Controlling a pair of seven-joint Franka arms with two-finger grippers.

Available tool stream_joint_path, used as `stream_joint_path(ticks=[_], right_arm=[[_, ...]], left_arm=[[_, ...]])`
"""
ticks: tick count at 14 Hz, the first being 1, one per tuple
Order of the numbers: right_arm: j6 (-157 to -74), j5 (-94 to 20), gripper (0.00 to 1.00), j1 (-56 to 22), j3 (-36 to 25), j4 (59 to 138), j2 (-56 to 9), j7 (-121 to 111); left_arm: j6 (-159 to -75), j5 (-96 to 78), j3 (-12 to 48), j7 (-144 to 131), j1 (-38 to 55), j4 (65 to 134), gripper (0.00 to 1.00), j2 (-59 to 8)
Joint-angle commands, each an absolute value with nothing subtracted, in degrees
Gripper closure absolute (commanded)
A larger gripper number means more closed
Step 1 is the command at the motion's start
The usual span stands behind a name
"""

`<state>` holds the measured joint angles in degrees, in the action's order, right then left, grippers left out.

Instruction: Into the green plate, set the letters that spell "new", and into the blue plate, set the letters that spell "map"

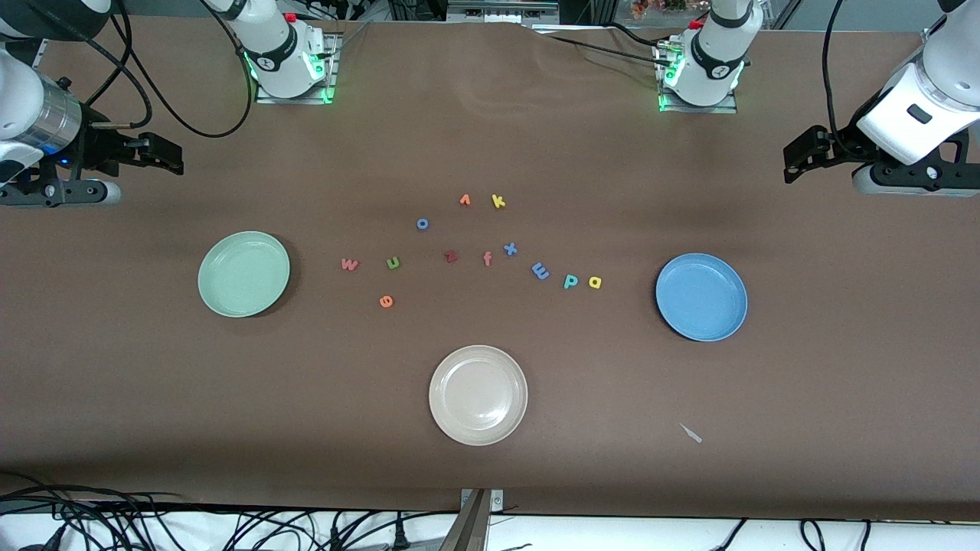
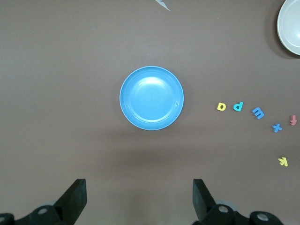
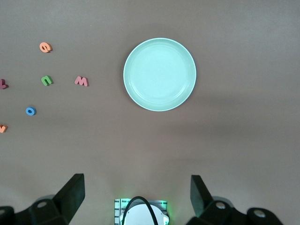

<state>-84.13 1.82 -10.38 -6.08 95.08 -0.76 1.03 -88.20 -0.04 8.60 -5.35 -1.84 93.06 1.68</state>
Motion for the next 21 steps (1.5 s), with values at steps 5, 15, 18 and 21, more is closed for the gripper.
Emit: stream_joint_path(ticks=[5,15,18,21], right_arm=[[-83.32,2.20,0.00,-10.28,-5.89,94.22,-0.97,0.26],[-83.32,2.20,0.00,-10.28,-5.89,94.22,-0.97,0.18],[-83.32,2.20,0.00,-10.28,-5.89,94.31,-0.97,0.18],[-83.23,2.20,0.00,-10.28,-5.89,94.31,-0.97,0.18]], left_arm=[[-87.80,-0.44,8.61,-4.48,-1.76,92.37,0.00,1.49],[-87.10,-0.44,8.70,-4.48,-1.67,92.37,0.00,1.58],[-86.75,-0.44,8.70,-4.48,-1.67,92.29,0.00,1.58],[-85.78,-0.44,8.70,-4.48,-1.67,92.20,0.00,1.58]])
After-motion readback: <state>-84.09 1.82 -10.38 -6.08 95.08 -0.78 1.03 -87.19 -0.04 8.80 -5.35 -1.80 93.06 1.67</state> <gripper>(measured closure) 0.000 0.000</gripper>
